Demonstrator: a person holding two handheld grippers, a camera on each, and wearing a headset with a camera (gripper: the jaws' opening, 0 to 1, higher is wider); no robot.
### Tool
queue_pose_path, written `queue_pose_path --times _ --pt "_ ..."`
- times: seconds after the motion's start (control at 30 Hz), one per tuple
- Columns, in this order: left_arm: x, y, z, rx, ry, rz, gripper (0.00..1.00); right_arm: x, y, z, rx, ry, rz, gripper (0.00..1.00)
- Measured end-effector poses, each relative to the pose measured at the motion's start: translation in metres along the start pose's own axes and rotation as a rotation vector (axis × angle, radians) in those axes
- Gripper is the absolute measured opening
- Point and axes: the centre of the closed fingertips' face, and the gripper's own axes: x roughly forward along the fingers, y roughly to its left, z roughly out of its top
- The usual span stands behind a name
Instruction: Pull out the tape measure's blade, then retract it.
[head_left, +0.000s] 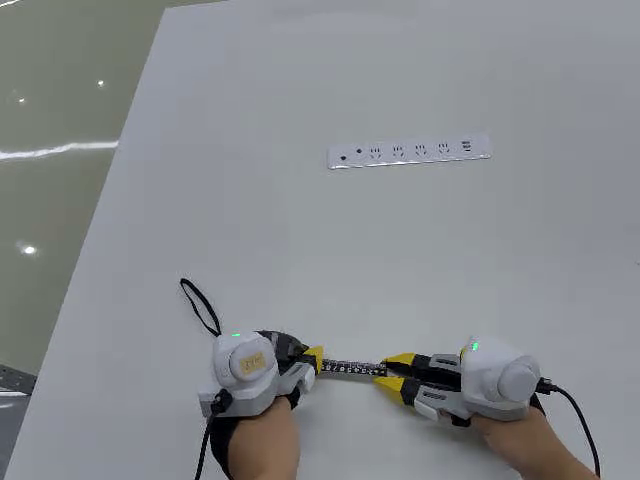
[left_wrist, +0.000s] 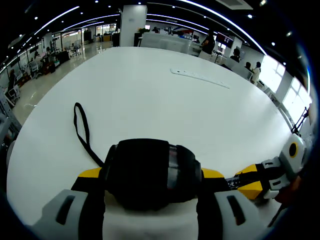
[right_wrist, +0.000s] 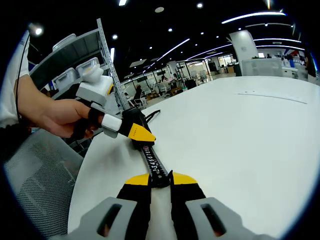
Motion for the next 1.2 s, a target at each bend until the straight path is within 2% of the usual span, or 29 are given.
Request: queue_pose_path --times 1.2 --pt "-0.001 0.000 0.000 -0.007 -0.005 -0.004 0.73 0.022 0.008 0.007 -0.008 0.007 0.033 0.13"
